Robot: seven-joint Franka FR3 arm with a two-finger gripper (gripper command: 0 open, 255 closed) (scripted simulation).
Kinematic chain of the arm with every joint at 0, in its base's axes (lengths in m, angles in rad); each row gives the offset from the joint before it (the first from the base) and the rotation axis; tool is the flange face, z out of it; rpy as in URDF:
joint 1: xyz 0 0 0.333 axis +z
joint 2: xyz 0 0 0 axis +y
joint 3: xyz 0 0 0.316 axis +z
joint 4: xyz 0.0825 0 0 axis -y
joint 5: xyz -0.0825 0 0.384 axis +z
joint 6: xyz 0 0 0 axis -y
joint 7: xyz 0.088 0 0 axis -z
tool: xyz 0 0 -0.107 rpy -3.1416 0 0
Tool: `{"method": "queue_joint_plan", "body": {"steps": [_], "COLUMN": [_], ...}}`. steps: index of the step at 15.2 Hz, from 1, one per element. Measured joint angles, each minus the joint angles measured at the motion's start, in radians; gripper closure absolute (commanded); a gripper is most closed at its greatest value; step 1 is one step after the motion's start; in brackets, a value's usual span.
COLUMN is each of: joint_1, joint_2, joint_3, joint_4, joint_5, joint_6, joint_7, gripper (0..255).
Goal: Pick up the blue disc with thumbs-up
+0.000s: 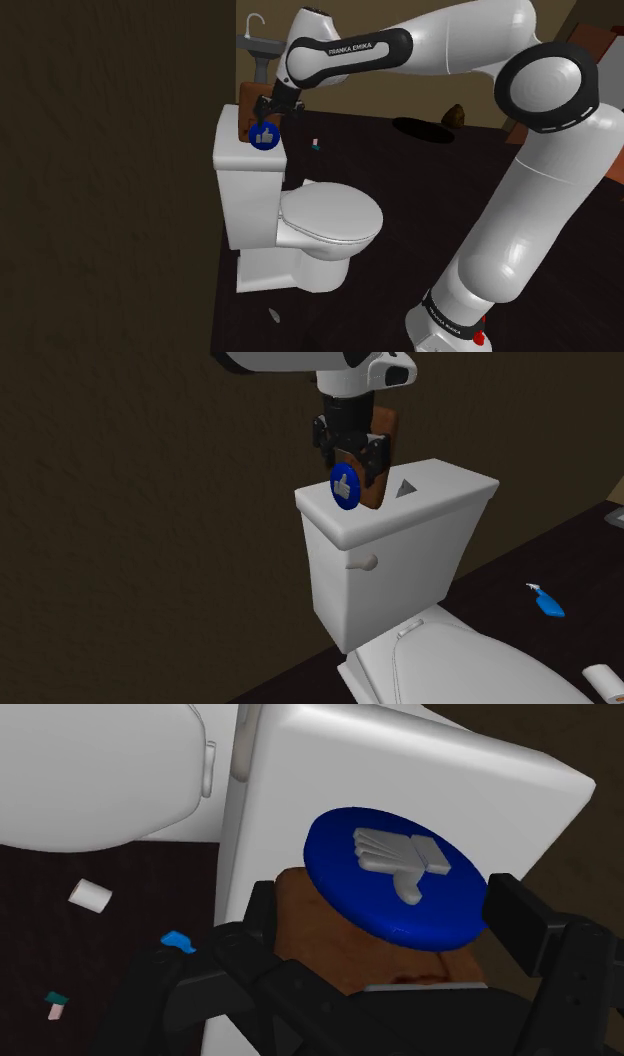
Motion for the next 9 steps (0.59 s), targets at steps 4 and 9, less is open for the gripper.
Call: {"method": "queue_joint_plan", "body": {"steps": [4, 9], "joint_1": [0.0, -0.001], "joint_2": [0.007, 0.006], "joint_3": [0.0, -0.001], "joint_4": [-0.034, -0.038], "joint_5": [-0.002, -0.001], "joint_6": [0.042, 0.047], "joint_7": [0.002, 0.001], "gripper": [255, 255]}}
